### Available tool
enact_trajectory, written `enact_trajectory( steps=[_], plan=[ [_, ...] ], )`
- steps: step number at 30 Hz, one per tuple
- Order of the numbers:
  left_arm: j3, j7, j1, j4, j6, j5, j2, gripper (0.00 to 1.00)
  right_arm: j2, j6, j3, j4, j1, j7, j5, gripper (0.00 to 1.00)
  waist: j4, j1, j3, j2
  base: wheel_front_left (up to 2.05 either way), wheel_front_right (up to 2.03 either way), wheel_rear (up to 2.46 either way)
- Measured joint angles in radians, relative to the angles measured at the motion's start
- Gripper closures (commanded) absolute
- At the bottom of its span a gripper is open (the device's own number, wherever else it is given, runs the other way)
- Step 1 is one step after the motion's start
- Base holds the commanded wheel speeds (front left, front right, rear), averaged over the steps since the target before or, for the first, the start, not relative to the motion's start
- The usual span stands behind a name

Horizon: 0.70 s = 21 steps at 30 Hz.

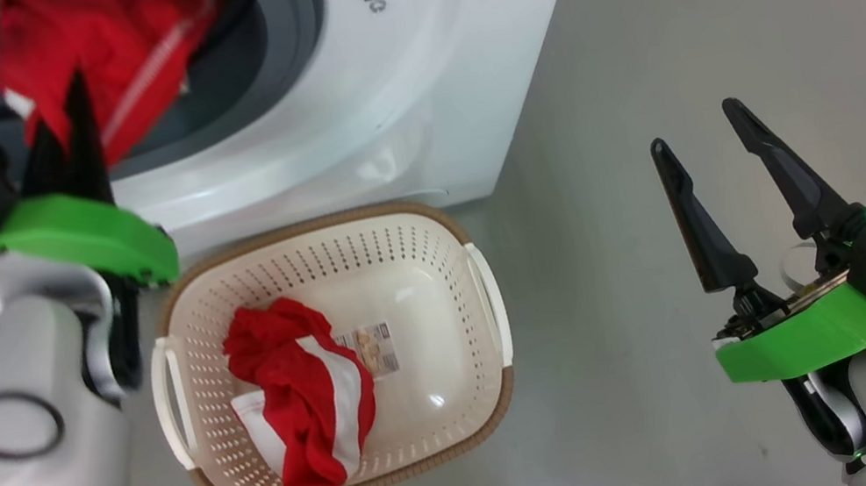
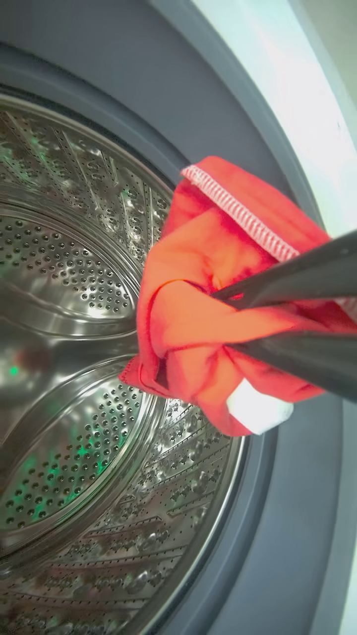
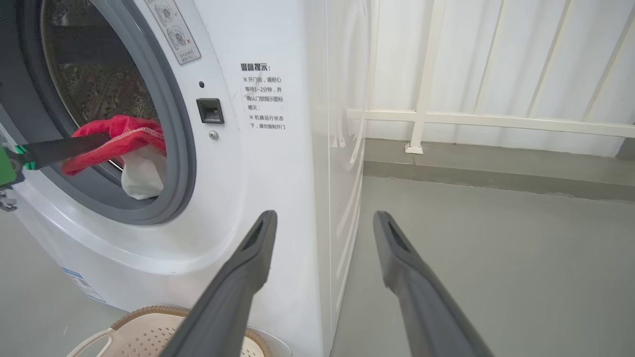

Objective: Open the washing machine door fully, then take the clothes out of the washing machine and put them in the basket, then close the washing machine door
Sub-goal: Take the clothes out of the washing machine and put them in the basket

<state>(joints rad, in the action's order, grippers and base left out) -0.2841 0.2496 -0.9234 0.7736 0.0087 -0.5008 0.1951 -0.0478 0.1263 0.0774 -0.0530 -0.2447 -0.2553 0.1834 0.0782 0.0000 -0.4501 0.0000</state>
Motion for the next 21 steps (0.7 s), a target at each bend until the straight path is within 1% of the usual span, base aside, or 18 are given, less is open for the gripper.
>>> enact_trajectory(
  steps=[8, 11, 12, 13, 19, 21],
  plan=[
    [0.013, 0.000, 0.179, -0.174, 0.039, 0.017, 0.010, 1.00, 0.000, 0.000, -0.001, -0.018, 0.035, 0.000, -0.002, 0.00, -0.008, 0.0000, 0.073, 0.0001, 0.00, 0.00, 0.00],
    [0.015, 0.000, 0.221, -0.208, 0.049, 0.019, 0.013, 1.00, 0.000, 0.000, -0.002, -0.022, 0.042, 0.000, -0.004, 0.00, -0.011, 0.0000, 0.092, 0.0000, 0.00, 0.00, 0.00],
    [0.016, 0.000, 0.262, -0.243, 0.059, 0.020, 0.015, 1.00, 0.000, 0.000, -0.003, -0.026, 0.048, 0.000, -0.008, 0.00, -0.013, 0.0000, 0.112, 0.0000, 0.00, 0.00, 0.00],
    [0.016, 0.000, 0.262, -0.243, 0.059, 0.020, 0.015, 1.00, 0.000, 0.000, -0.003, -0.026, 0.048, 0.000, -0.008, 0.00, -0.013, 0.0000, 0.112, 0.0000, 0.00, 0.00, 0.00],
    [0.023, 0.000, 0.377, -0.355, 0.091, 0.037, 0.029, 1.00, 0.000, 0.000, -0.007, -0.036, 0.079, 0.000, -0.008, 0.00, -0.020, 0.0000, 0.176, 0.0000, 0.00, 0.00, 0.00],
    [0.022, 0.000, 0.442, -0.401, 0.101, 0.037, 0.032, 1.00, 0.000, 0.000, -0.010, -0.039, 0.098, 0.000, -0.008, 0.00, -0.023, 0.0000, 0.208, 0.0000, 0.00, 0.00, 0.00]
  ],
)
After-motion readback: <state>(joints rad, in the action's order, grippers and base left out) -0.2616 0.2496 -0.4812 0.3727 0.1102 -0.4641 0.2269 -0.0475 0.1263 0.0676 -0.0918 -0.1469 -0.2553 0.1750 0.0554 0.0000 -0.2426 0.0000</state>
